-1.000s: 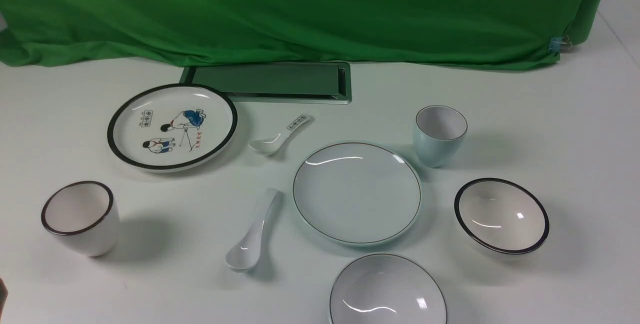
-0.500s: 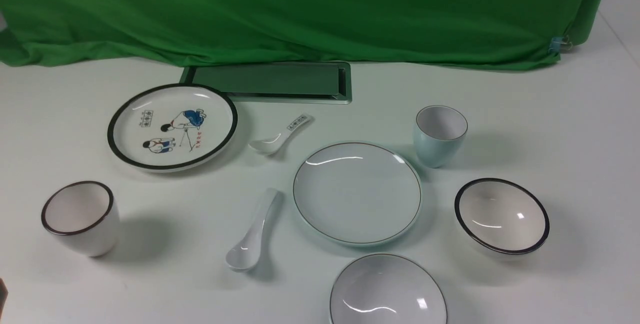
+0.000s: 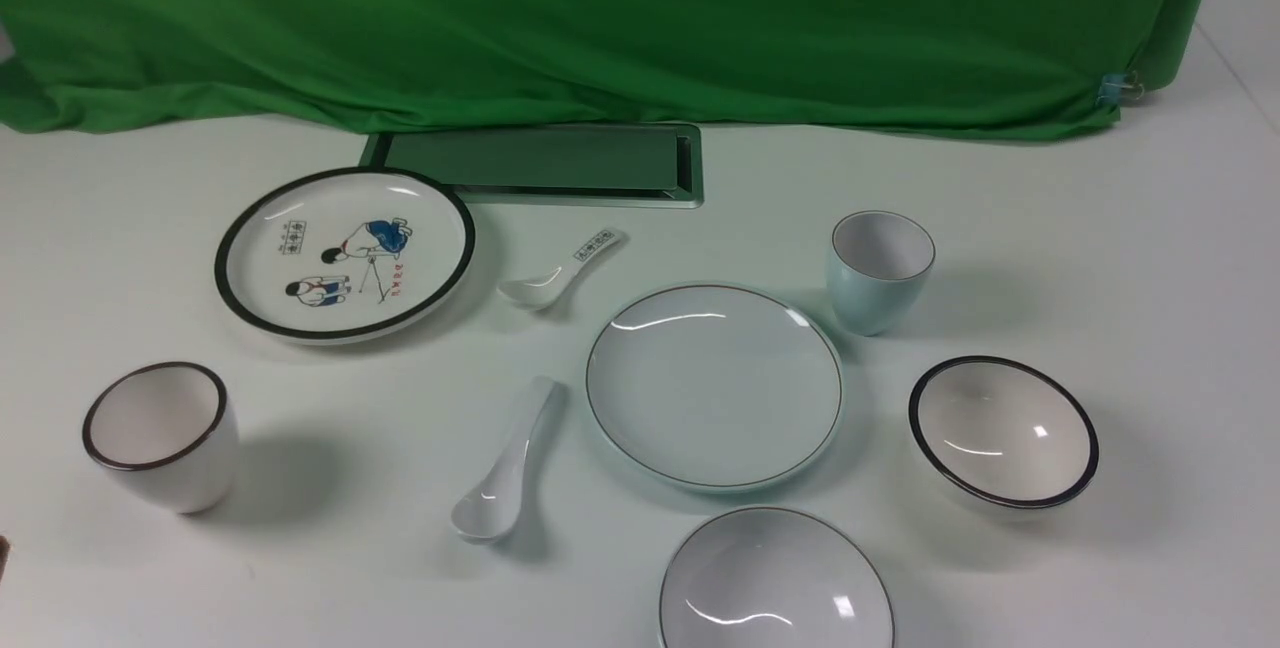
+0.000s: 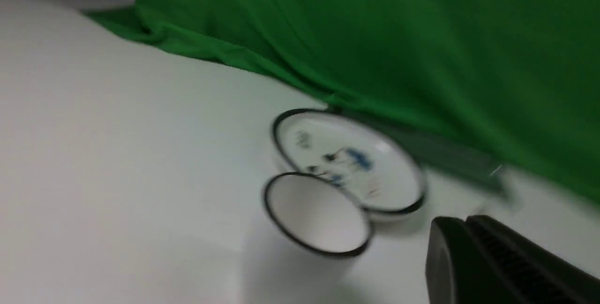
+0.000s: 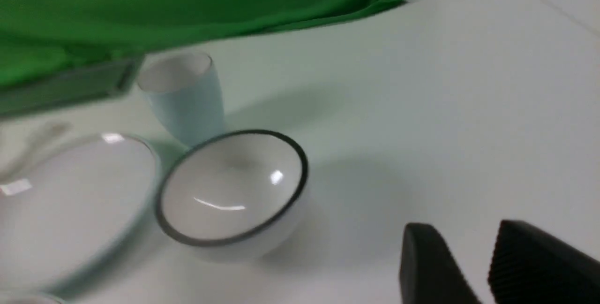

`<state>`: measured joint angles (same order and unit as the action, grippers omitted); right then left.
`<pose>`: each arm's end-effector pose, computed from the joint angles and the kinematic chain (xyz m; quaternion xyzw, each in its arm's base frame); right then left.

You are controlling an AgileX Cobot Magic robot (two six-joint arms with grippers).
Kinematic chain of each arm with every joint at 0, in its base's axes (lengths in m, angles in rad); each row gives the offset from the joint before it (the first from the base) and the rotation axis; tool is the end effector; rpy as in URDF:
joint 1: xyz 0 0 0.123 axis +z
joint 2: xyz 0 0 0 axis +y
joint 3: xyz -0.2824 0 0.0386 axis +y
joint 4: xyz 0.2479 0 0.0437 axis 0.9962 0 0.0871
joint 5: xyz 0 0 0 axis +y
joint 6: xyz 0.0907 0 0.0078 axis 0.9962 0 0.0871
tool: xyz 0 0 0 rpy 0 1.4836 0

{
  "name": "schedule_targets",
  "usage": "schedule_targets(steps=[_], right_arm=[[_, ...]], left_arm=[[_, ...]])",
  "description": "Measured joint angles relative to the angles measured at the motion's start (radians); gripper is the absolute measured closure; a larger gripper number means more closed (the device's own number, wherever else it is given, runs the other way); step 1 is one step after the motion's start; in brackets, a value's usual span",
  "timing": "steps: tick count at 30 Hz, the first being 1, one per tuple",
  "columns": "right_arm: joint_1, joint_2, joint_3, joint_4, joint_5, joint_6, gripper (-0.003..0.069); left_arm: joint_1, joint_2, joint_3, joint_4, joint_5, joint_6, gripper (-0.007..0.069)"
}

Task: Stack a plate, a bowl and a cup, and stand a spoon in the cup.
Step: Use the right arm to grab a blue rice bowl

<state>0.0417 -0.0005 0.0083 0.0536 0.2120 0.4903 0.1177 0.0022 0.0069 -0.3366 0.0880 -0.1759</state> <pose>0.0559 0.0034 0.1911 0.1829 0.7297 0.1938 0.6297 0.0569 0.0040 0.2031 -0.2095 0.6772 -0.1480 0.6896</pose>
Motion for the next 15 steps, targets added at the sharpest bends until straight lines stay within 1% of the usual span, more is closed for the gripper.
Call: schedule_targets(steps=[2,3,4,5,6,7,9,12,13,15], right_arm=[[0.001,0.0,0.0,0.098,0.0,0.214,0.0417],[0.001,0.0,0.0,0.113,0.0,0.237,0.0417],[0.001,0.0,0.0,0.147,0.0,0.397,0.0417],[0.001,0.0,0.0,0.162,0.0,0.478,0.0417],[0.001,0.0,0.0,0.162,0.0,0.488,0.0417],[0.001,0.0,0.0,0.168,0.002,0.529,0.0417],[0.001,0.0,0.0,0.169,0.006,0.535,0.0417],[0.002,0.0,0.0,0.17,0.008,0.476,0.0417],[0.002,0.0,0.0,0.17,0.008,0.471,0.0417],[0.002,0.0,0.0,0.174,0.012,0.396,0.0417]], left_arm=[[0.0,0.0,0.0,-0.143,-0.032,-0.147,0.0653],[0.0,0.0,0.0,-0.153,-0.035,-0.159,0.0653],[0.0,0.0,0.0,-0.198,-0.048,-0.225,0.0653],[0.0,0.0,0.0,-0.215,-0.056,-0.258,0.0653],[0.0,0.0,0.0,-0.215,-0.057,-0.262,0.0653],[0.0,0.0,0.0,-0.214,-0.061,-0.281,0.0653],[0.0,0.0,0.0,-0.212,-0.065,-0.292,0.0653],[0.0,0.0,0.0,-0.242,-0.078,-0.378,0.0653],[0.0,0.0,0.0,-0.244,-0.08,-0.385,0.0653],[0.0,0.0,0.0,-0.261,-0.094,-0.473,0.0653]])
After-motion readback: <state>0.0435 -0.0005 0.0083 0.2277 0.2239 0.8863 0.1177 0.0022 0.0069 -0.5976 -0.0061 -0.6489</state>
